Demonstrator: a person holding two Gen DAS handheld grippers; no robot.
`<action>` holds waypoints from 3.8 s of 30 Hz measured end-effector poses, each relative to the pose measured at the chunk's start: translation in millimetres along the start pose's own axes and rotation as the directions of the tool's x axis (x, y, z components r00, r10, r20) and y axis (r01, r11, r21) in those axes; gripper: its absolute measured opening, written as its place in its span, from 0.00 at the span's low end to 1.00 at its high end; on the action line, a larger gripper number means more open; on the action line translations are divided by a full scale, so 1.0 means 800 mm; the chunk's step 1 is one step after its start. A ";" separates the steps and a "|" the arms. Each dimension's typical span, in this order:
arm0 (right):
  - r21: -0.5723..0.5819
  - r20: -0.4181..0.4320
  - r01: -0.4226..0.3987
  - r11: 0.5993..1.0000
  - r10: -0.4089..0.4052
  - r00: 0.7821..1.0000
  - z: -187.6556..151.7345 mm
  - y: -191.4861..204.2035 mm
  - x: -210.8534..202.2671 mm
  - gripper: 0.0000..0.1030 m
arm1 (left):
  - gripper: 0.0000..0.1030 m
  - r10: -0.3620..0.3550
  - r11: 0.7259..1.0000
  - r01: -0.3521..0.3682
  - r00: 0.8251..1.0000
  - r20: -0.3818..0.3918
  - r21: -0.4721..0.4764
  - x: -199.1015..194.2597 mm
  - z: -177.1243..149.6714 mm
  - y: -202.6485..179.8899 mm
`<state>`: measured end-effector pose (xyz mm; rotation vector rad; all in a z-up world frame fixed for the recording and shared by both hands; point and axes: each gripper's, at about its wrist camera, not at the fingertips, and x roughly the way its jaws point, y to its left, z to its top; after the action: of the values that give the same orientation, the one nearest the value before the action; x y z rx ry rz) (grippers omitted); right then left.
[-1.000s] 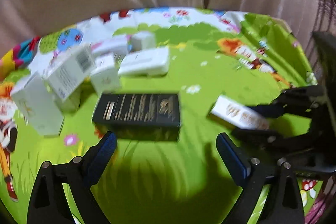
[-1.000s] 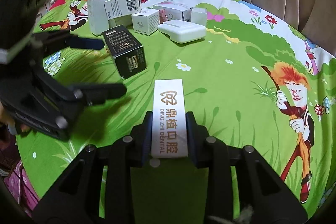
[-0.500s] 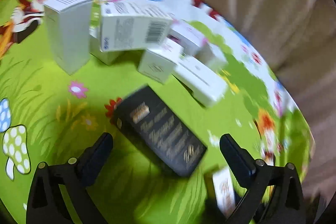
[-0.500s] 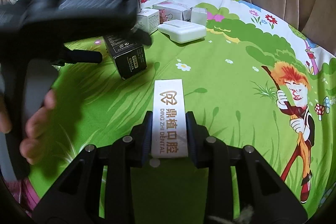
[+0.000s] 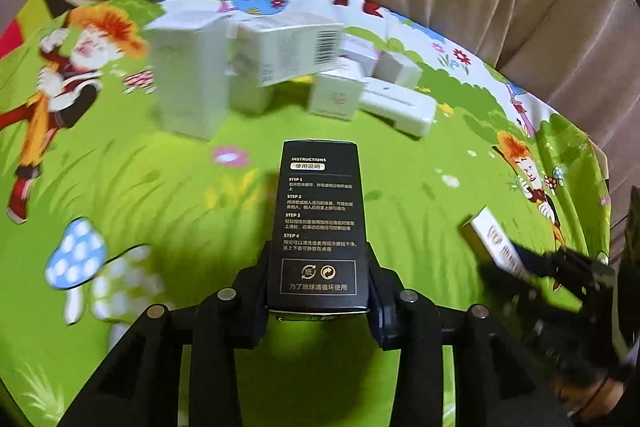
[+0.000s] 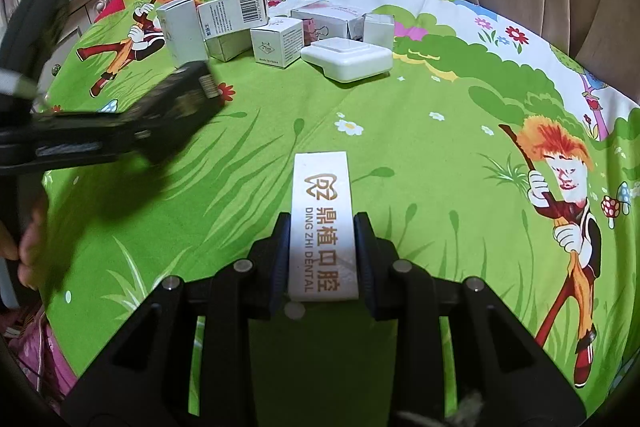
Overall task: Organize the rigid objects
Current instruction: 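Grasp the black box with the left gripper while the right gripper grasps the white DING ZHI DENTAL box, then lift the black box and dental box and carry them to the storage box, then open both grippers to release the boxes into the storage box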
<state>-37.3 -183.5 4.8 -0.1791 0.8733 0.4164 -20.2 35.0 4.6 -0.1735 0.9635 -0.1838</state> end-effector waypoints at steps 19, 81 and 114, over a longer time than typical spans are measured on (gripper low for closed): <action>-0.009 0.001 0.009 1.000 -0.009 1.000 0.000 0.000 -0.001 0.35 | 0.39 0.162 0.973 -0.174 0.983 0.085 0.155 0.015 0.005 -0.024; -0.157 0.743 0.089 0.984 0.058 0.667 -0.036 0.221 -0.314 0.33 | 0.39 0.197 0.975 -0.215 0.748 0.634 -0.049 -0.333 -0.132 0.001; -0.667 0.038 -0.404 0.626 0.570 0.821 -0.022 0.543 -0.135 0.34 | 0.58 0.591 0.652 -0.327 0.785 0.188 -0.684 -0.365 -0.298 0.290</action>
<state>-295.6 173.6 83.9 -0.5088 0.4835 1.2432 -361.6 312.7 51.2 -0.5426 0.5919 0.6638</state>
